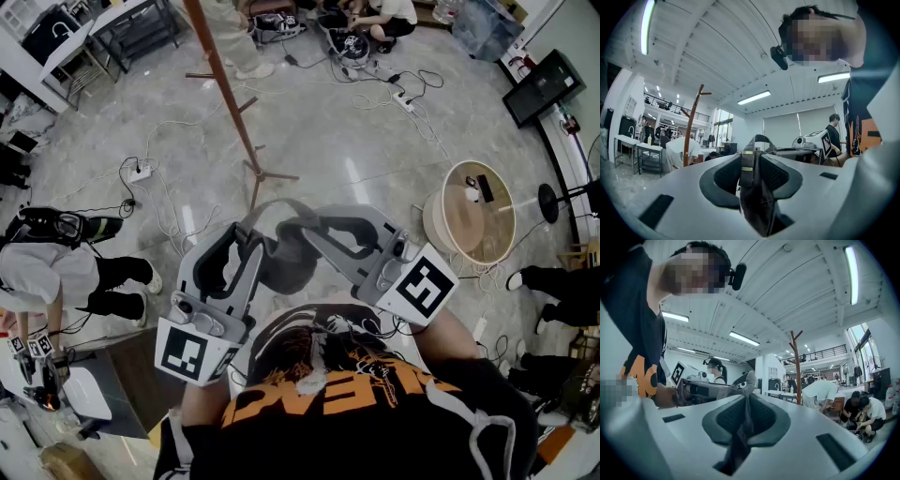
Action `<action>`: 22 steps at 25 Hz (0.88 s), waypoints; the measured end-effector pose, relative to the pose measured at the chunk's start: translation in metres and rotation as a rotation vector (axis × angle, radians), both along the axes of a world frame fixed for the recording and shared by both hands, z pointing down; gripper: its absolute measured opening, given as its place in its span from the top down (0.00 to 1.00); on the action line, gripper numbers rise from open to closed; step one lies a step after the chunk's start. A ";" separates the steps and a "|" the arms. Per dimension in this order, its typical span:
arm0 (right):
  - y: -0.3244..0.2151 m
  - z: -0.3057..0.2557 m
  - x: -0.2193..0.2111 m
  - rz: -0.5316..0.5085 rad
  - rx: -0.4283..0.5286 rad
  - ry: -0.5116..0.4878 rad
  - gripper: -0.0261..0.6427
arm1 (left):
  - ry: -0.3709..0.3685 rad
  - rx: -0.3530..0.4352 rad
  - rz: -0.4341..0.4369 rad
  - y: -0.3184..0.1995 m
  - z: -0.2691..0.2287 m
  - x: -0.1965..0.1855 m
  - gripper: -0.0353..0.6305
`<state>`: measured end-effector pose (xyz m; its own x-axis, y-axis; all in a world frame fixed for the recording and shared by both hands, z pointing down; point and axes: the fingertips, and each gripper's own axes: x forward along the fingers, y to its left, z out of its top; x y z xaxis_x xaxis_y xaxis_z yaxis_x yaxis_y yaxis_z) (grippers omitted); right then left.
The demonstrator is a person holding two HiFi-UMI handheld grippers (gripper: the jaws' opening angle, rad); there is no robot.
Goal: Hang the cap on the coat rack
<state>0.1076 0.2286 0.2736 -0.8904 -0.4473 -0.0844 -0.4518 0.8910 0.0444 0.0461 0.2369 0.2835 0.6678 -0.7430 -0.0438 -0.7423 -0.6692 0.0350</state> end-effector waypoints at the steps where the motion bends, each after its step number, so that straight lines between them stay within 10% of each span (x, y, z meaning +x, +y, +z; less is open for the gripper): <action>1: 0.000 0.001 -0.001 0.001 -0.001 0.000 0.91 | -0.001 -0.005 0.002 0.000 0.000 -0.001 0.73; 22: -0.003 -0.001 0.007 -0.052 -0.047 -0.030 0.91 | -0.008 -0.020 -0.066 -0.002 -0.004 0.008 0.73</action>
